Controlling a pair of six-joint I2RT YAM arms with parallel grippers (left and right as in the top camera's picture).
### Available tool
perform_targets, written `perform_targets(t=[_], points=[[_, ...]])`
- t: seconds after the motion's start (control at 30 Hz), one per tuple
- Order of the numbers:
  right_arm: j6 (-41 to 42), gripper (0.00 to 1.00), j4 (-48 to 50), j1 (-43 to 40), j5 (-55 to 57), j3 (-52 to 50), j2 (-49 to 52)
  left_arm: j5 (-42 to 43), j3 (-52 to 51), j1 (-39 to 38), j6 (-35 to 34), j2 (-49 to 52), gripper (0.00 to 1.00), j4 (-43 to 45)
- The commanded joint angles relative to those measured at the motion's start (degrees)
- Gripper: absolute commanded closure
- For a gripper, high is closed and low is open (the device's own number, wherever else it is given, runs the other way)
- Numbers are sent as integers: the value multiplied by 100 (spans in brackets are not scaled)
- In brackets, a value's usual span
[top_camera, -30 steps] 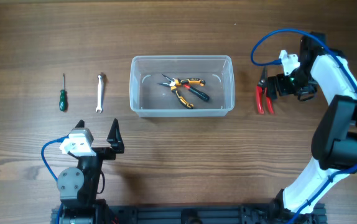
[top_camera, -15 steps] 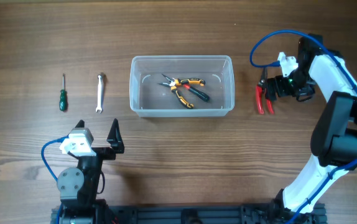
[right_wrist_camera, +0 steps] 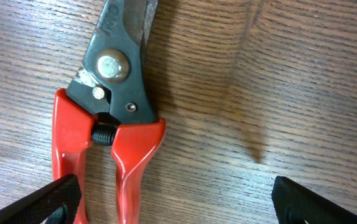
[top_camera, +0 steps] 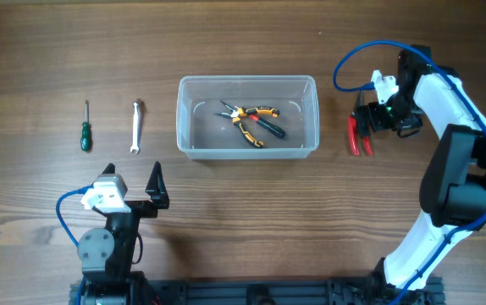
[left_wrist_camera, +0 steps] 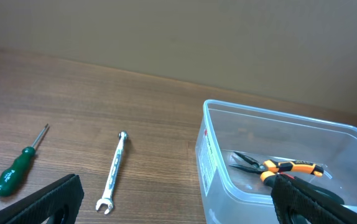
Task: Pack container
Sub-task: 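Lower the right gripper onto the pruning shears pivot and close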
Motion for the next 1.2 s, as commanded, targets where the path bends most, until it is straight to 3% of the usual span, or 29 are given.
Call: perform_targets(t=[0.0, 1.17], points=[[85, 2, 61, 9, -105, -28, 85, -13, -37, 42, -74, -42, 0, 2], [146, 0, 133, 9, 66, -37, 376, -13, -37, 42, -74, -42, 0, 2]])
